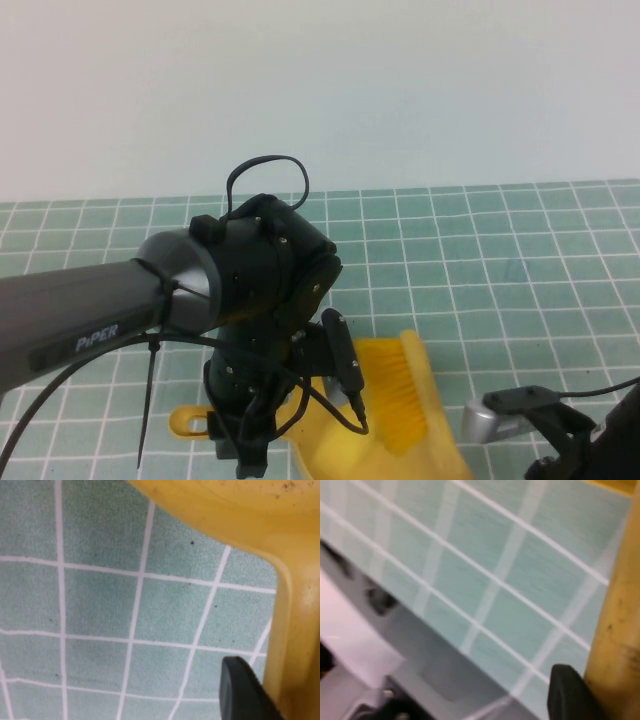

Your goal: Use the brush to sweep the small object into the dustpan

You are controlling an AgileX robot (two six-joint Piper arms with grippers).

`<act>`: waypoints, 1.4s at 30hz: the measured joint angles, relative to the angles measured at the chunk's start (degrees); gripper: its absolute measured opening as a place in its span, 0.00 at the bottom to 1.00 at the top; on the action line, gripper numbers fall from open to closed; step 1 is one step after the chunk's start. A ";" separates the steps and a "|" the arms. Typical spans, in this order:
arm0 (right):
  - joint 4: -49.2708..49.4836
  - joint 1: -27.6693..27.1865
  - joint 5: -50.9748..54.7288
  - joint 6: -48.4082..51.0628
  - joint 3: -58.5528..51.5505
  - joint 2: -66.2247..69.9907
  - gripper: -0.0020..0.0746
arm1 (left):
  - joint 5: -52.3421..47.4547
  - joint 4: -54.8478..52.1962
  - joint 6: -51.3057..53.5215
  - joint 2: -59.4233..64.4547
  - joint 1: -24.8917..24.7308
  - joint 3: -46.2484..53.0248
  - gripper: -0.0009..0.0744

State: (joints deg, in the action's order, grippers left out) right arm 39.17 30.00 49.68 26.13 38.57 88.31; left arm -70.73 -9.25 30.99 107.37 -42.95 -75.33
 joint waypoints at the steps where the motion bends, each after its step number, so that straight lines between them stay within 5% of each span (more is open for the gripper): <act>1: 2.17 0.00 0.11 1.83 0.00 0.10 0.25 | 0.38 0.00 0.00 0.00 0.00 0.00 0.29; 14: 5.62 0.05 0.16 5.19 -0.32 -3.78 0.25 | 0.76 0.34 -0.38 0.00 1.68 0.00 0.29; 20: -6.35 -3.45 -3.63 -11.01 -0.43 -7.16 0.25 | 0.76 0.92 -2.02 0.00 4.72 0.00 0.29; 25: -13.42 -5.48 -5.93 -15.20 -0.53 -6.20 0.25 | 0.86 3.46 6.91 0.38 4.85 0.00 0.29; 42: -9.89 -5.52 -11.47 -7.41 -0.53 5.30 0.25 | 0.73 4.21 5.63 3.82 4.74 0.00 0.30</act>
State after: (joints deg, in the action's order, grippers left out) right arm 29.28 24.49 38.21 18.72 38.04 93.61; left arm -70.00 -5.04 36.63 111.19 -38.21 -75.33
